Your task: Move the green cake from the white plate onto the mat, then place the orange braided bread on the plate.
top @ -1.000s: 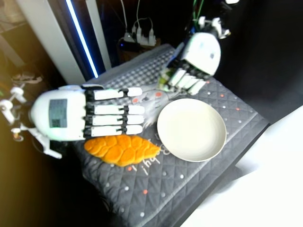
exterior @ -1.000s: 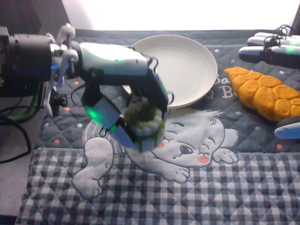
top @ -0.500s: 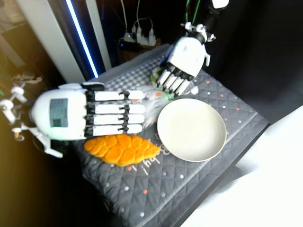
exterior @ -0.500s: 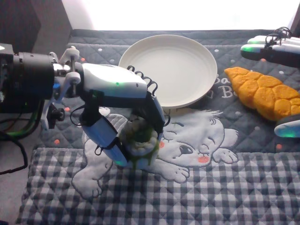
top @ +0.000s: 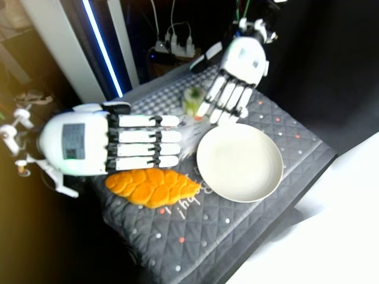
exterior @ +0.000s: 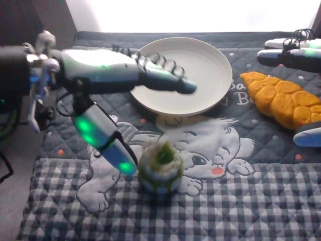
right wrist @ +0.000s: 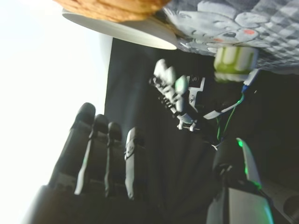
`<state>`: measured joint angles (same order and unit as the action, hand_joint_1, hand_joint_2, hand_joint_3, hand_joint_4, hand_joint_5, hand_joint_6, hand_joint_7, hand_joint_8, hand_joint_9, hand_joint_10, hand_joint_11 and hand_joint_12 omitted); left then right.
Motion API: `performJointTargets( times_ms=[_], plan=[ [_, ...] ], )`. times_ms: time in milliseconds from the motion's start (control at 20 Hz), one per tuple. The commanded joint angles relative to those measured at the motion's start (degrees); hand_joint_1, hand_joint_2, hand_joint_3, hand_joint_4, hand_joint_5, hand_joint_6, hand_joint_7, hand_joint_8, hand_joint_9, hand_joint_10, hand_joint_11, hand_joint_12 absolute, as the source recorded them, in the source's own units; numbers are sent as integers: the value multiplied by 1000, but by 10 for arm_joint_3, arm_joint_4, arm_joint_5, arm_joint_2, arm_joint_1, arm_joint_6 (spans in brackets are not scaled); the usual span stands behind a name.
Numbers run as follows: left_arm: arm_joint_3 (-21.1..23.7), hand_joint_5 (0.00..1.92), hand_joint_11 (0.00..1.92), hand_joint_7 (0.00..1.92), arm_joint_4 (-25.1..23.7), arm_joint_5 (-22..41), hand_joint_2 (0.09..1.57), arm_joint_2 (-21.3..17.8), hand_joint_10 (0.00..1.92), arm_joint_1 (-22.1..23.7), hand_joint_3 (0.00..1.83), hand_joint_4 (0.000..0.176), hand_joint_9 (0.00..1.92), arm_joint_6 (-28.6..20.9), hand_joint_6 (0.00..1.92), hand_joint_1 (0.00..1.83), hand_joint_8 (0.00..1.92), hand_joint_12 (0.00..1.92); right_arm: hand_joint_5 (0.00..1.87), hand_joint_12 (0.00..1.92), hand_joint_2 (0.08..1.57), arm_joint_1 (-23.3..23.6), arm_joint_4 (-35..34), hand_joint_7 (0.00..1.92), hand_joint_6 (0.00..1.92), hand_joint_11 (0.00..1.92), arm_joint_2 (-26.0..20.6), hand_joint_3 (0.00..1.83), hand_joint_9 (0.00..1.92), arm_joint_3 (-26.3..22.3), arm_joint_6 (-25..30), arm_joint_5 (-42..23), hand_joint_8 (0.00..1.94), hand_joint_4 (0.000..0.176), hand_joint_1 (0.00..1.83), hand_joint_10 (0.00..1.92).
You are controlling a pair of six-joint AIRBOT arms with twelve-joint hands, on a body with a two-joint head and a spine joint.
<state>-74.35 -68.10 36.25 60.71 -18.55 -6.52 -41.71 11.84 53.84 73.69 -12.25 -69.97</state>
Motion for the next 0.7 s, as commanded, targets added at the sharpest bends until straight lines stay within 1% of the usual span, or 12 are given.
performJointTargets(
  times_ms=[0, 50, 100, 150, 200, 250, 300, 400, 500, 550, 600, 650],
  plan=[
    [2, 77, 0, 29, 44, 33, 645, -8, 2, 7, 0, 73, 18, 8, 0, 731, 7, 186, 267, 24, 888, 4, -27, 211, 0, 228, -3, 0, 233, 4, 4, -62, 8, 121, 653, 14],
    [7, 77, 0, 29, 69, 36, 645, -19, 2, 7, 0, 73, 18, 26, 0, 731, 7, 186, 267, 24, 888, 4, -28, 211, 0, 228, -3, 0, 233, 6, 4, -54, 8, 121, 653, 14],
    [9, 90, 0, 5, 83, 39, 751, -26, 0, 7, 41, 48, 3, 35, 8, 589, 1, 36, 215, 21, 879, 4, -28, 181, 0, 223, -3, 0, 211, 8, 4, -45, 1, 150, 637, 3],
    [13, 87, 0, 3, 99, 42, 796, -32, 0, 7, 22, 42, 0, 46, 2, 649, 0, 6, 194, 23, 855, 4, -28, 178, 0, 228, -3, 0, 212, 11, 4, -37, 1, 162, 623, 3],
    [17, 74, 85, 84, 116, 45, 818, -39, 9, 6, 9, 19, 74, 60, 0, 685, 7, 34, 158, 15, 838, 4, -28, 194, 0, 211, -2, 0, 227, 13, 4, -28, 7, 150, 609, 8],
    [21, 36, 57, 39, 130, 49, 833, -45, 1, 5, 10, 25, 38, 72, 0, 630, 1, 19, 146, 17, 813, 4, -28, 220, 0, 218, 0, 0, 254, 15, 4, -20, 5, 142, 601, 7],
    [28, 63, 10, 2, 150, 53, 825, -56, 0, 0, 4, 0, 3, 88, 12, 597, 0, 3, 131, 18, 799, 4, -28, 261, 0, 223, 5, 0, 288, 20, 4, -9, 15, 100, 609, 15],
    [36, 88, 55, 34, 167, 57, 821, -70, 11, -4, 1, 0, 29, 99, 20, 574, 12, 24, 120, 7, 791, 4, -28, 253, 0, 197, 14, 0, 286, 30, 10, 5, 9, 94, 619, 12],
    [43, 88, 1, 29, 181, 59, 791, -85, 0, -4, 0, 0, 0, 110, 16, 747, 8, 0, 87, 40, 773, 3, -28, 247, 0, 273, 26, 0, 306, 47, 30, 24, 4, 82, 639, 15],
    [47, 178, 44, 78, 190, 59, 746, -92, 8, -4, 0, 0, 63, 119, 11, 816, 3, 43, 91, 48, 761, 3, -27, 260, 3, 291, 32, 0, 302, 56, 39, 33, 8, 129, 643, 11],
    [50, 178, 44, 78, 198, 61, 746, -99, 8, -4, 0, 0, 63, 126, 11, 816, 3, 43, 91, 48, 761, 3, -27, 260, 3, 291, 37, 0, 302, 62, 40, 45, 8, 129, 643, 11],
    [52, 144, 8, 53, 203, 62, 757, -102, 11, -4, 0, 0, 73, 130, 1, 803, 0, 206, 107, 48, 753, 3, -27, 266, 8, 290, 39, 0, 315, 64, 40, 52, 8, 99, 657, 14]
  ],
)
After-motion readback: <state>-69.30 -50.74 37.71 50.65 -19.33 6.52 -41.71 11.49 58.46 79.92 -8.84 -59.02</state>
